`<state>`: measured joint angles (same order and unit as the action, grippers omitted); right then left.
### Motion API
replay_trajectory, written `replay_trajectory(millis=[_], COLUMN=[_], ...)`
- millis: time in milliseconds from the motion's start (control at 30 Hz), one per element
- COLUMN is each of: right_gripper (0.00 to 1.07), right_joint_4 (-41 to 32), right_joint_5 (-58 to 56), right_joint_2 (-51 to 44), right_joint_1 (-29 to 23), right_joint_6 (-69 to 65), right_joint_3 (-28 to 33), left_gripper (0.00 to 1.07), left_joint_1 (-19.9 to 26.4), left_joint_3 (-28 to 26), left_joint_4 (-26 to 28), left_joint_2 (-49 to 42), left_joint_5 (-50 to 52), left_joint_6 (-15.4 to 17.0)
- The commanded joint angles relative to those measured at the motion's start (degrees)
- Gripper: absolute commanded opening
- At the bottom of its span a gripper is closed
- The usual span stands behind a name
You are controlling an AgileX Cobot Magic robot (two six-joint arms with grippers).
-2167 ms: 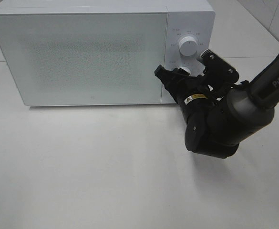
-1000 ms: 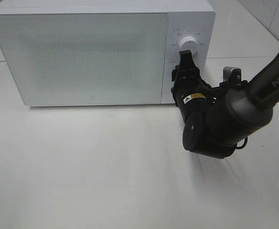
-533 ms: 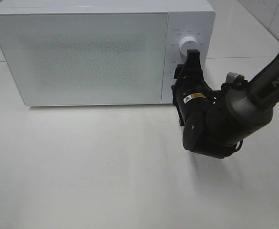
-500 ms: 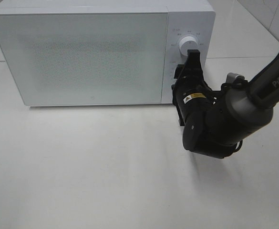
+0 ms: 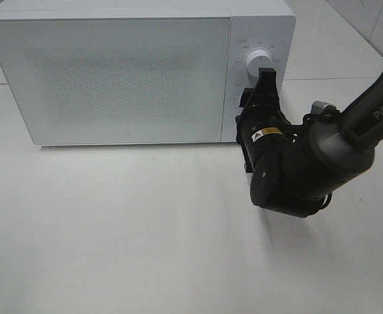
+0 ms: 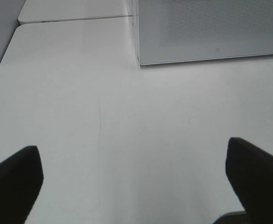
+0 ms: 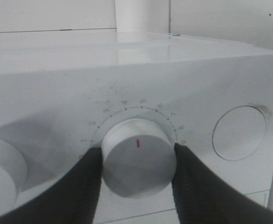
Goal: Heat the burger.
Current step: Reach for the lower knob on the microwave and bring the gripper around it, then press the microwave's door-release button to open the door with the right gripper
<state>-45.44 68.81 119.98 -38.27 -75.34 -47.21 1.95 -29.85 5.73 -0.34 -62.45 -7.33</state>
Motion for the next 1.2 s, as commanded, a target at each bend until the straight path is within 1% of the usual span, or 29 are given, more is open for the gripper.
replay_trajectory(millis=[33, 67, 100, 167, 267, 333, 367, 400, 433, 467, 500, 533, 567, 600, 633, 700, 900, 967, 1000, 1067, 1200], right_gripper=[0.18, 0.2, 0.2, 0.33, 0.35, 0.44, 0.44, 0.47, 0.54, 0.54, 0.62, 0.66, 0.66, 0.72, 0.72, 0.77, 0.76, 0.76, 0.76, 0.76, 0.76], right_joint_4=[-0.29, -0.34, -0.34, -1.03, -1.2, -2.01, -2.01, -2.64, -3.04, -3.04, -3.21, -3.15, -3.15, -2.41, -2.41, -1.38, -0.52, 1.78, 1.78, 3.95, 5.9], right_joint_5=[11.57, 11.57, 11.57, 11.57, 11.57, 11.52, 11.52, 11.52, 11.52, 11.52, 11.52, 11.46, 11.46, 11.0, 11.0, 9.8, 8.02, 5.1, 5.1, 2.69, -1.72], right_joint_2=[-1.15, -1.15, -1.15, -1.15, -1.15, -1.38, -1.38, -1.55, -1.55, -1.55, -1.55, -1.55, -1.55, -1.55, -1.55, -1.55, -2.06, -3.5, -3.5, -4.87, -6.3], right_joint_1=[0.23, 0.23, 0.23, 0.23, 0.23, 0.23, 0.23, 0.23, 0.23, 0.23, 0.23, 0.23, 0.23, 0.23, 0.23, 0.06, -0.63, -0.63, -0.63, -0.63, -0.63], right_joint_6=[-0.69, -0.69, -0.69, -0.29, -0.11, 1.2, 1.2, 2.29, 2.81, 2.81, 3.67, 3.9, 3.9, 4.01, 4.01, 4.07, 4.3, 5.73, 5.73, 9.05, 12.49], right_joint_3=[-1.38, -1.38, -1.38, -1.38, -1.38, -1.32, -1.32, -1.32, -1.32, -1.32, -1.32, -1.32, -1.32, -1.32, -1.32, -1.26, 0.29, 2.18, 2.18, 4.13, 6.19], left_gripper=[1.0, 1.0, 1.0, 1.0, 1.0, 1.0, 1.0, 1.0, 1.0, 1.0, 1.0, 1.0, 1.0, 1.0, 1.0, 1.0, 1.0, 1.0, 1.0, 1.0, 1.0], left_joint_1=[0.0, 0.0, 0.0, 0.0, 0.0, 0.0, 0.0, 0.0, 0.0, 0.0, 0.0, 0.0, 0.0, 0.0, 0.0, 0.0, 0.0, 0.0, 0.0, 0.0, 0.0], left_joint_3=[0.11, 0.11, 0.11, 0.11, 0.11, 0.11, 0.11, 0.11, 0.11, 0.11, 0.11, 0.11, 0.11, 0.11, 0.11, 0.11, 0.11, 0.11, 0.11, 0.11, 0.11], left_joint_4=[0.4, 0.4, 0.4, 0.4, 0.4, 0.4, 0.4, 0.4, 0.4, 0.4, 0.4, 0.4, 0.4, 0.4, 0.4, 0.4, 0.4, 0.4, 0.4, 0.4, 0.4], left_joint_2=[-0.92, -0.92, -0.92, -0.92, -0.92, -0.92, -0.92, -0.92, -0.92, -0.92, -0.92, -0.92, -0.92, -0.92, -0.92, -0.92, -0.92, -0.92, -0.92, -0.92, -0.92], left_joint_5=[0.86, 0.86, 0.86, 0.86, 0.86, 0.86, 0.86, 0.86, 0.86, 0.86, 0.86, 0.86, 0.86, 0.86, 0.86, 0.86, 0.86, 0.86, 0.86, 0.86, 0.86], left_joint_6=[0.0, 0.0, 0.0, 0.0, 0.0, 0.0, 0.0, 0.0, 0.0, 0.0, 0.0, 0.0, 0.0, 0.0, 0.0, 0.0, 0.0, 0.0, 0.0, 0.0, 0.0])
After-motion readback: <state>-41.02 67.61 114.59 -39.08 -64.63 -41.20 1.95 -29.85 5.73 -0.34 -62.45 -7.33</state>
